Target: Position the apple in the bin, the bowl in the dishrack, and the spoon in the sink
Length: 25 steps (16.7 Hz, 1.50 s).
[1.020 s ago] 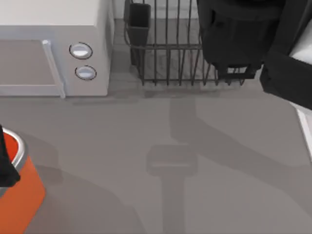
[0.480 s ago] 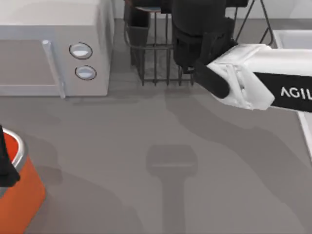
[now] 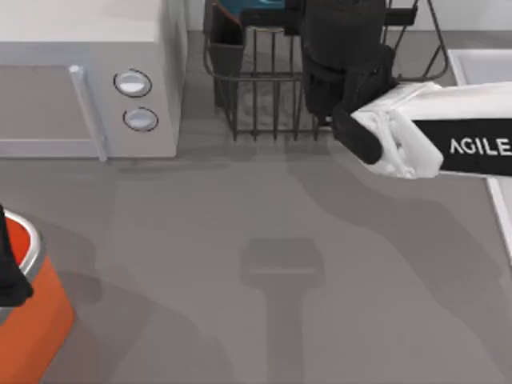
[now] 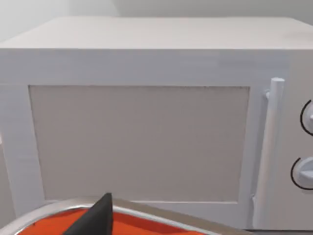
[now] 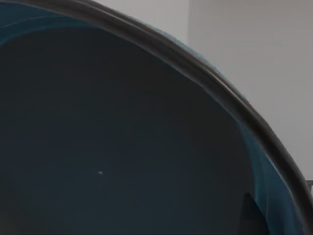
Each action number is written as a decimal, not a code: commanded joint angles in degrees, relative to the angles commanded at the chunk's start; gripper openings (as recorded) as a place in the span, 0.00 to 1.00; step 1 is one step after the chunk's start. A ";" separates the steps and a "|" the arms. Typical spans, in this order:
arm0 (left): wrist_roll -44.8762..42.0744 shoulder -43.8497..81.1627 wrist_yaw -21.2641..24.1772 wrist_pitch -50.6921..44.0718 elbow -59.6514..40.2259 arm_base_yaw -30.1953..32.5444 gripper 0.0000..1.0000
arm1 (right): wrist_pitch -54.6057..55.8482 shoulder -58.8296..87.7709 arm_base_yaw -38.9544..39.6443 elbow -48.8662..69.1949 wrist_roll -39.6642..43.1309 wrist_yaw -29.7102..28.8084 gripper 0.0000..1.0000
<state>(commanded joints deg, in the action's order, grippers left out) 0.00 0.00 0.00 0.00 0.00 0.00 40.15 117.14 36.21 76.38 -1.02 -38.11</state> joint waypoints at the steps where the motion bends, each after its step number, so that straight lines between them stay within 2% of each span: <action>1: 0.00 0.00 0.00 0.00 0.00 0.00 1.00 | 0.00 0.00 0.00 0.00 0.00 0.00 0.08; 13: 0.00 0.00 0.00 0.00 0.00 0.00 1.00 | 0.00 0.00 0.00 0.00 0.00 0.00 0.98; 25: 0.00 0.00 0.00 0.00 0.00 0.00 1.00 | -0.52 -1.41 -0.49 -1.19 -0.06 0.58 1.00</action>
<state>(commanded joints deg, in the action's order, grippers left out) 0.00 0.00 0.00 0.00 0.00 0.00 39.63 115.73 35.73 75.19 -1.09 -37.53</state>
